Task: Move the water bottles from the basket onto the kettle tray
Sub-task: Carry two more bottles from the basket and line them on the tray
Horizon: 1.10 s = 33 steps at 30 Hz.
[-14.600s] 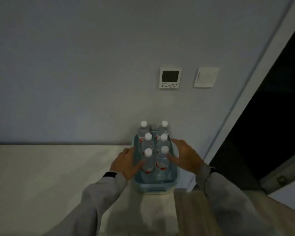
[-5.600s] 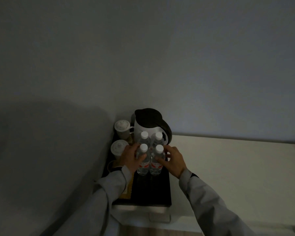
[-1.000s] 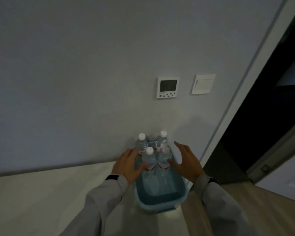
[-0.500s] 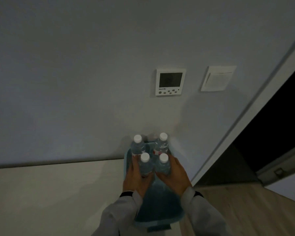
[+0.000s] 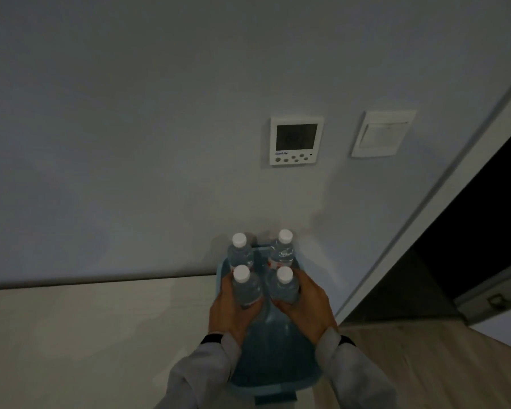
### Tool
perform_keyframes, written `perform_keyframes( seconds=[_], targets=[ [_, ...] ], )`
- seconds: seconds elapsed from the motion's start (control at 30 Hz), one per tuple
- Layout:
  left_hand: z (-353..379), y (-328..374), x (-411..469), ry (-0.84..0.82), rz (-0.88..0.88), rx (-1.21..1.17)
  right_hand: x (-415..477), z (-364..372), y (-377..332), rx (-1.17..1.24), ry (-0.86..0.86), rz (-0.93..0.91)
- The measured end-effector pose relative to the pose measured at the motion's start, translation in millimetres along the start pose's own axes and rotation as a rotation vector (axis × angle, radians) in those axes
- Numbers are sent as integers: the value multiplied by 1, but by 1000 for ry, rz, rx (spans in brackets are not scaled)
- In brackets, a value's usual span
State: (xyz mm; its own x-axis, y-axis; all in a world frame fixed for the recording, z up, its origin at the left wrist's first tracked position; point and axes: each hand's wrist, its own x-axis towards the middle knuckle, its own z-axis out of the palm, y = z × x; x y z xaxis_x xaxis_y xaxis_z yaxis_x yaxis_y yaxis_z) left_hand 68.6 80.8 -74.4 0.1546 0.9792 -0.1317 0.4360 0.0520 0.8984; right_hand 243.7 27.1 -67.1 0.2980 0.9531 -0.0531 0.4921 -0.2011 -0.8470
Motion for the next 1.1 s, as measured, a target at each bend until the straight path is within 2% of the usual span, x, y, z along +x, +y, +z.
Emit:
perform_keyframes(
  seconds=[0.2,0.4,0.57,0.73,1.1],
  targets=[
    [-32,26,-15,17,152,11,-10,-20,-38,42,19,-68],
    [-90,52,-34,159,280,-22,-24,-30,-101,59,43,-249],
    [-163,50,-61,253,324,-15,-38,-3,-161,41,35,-394],
    [-260,18,-108,386,300,9,-68,69,-224,37,-44,-499],
    [-506,-103,-236,577,245,33,-179,298,-362,92,-278,-611]
  ],
)
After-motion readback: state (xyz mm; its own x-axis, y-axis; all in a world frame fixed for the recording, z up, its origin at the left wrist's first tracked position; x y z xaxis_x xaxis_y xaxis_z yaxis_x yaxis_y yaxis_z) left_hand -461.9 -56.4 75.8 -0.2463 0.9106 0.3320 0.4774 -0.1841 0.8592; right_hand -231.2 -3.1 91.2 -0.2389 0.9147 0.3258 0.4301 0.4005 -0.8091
